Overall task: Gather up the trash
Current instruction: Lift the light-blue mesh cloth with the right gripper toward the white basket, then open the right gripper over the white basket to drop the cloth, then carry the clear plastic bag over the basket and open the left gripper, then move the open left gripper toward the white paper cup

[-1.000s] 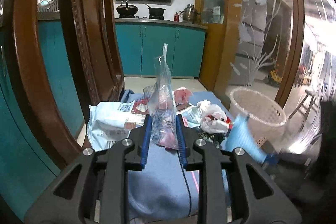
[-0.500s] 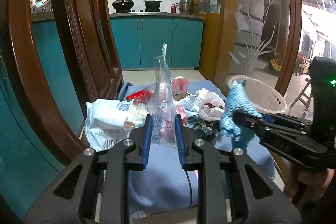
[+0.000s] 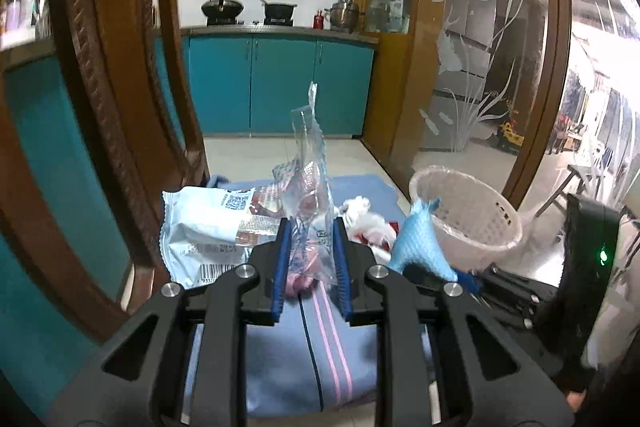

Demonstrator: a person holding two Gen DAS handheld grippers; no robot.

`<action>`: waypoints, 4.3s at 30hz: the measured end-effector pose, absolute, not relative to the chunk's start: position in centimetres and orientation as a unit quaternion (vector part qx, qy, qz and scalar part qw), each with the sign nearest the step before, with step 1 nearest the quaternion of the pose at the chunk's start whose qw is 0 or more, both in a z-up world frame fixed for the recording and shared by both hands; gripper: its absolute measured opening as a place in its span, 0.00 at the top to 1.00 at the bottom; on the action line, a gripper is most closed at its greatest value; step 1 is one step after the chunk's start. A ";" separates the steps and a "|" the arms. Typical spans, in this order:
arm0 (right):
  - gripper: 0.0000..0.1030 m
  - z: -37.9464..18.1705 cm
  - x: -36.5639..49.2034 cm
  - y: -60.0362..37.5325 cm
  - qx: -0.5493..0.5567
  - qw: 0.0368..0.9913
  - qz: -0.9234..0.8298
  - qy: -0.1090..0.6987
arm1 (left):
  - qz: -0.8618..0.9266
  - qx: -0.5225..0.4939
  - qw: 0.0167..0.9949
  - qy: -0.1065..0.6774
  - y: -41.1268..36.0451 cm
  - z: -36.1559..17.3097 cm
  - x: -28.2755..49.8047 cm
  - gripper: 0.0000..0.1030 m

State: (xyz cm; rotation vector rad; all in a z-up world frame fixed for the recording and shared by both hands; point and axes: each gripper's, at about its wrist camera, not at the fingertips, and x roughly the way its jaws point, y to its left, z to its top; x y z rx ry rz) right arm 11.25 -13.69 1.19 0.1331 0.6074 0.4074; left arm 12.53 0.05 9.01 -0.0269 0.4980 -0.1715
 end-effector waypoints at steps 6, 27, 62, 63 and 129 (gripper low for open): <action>0.83 0.9 11.2 -13.6 0.050 0.937 0.187 0.292 | -0.073 -0.019 0.968 0.239 -0.7 6.6 15.2 0.80; 0.82 0.6 12.5 -13.3 0.021 0.943 0.162 0.289 | -0.125 -0.060 0.948 0.288 0.2 4.0 15.8 0.77; 0.33 0.3 21.8 -32.0 0.128 0.958 -0.063 0.249 | -0.130 -0.028 0.944 0.301 -1.5 3.5 16.4 0.77; 0.29 0.7 21.4 -32.0 0.131 0.959 -0.062 0.243 | -0.134 -0.027 0.944 0.302 -1.8 3.5 16.6 0.77; 0.16 -1.9 13.1 -15.2 0.066 0.919 0.120 0.371 | -0.085 -0.014 0.922 0.378 1.3 0.9 15.2 0.03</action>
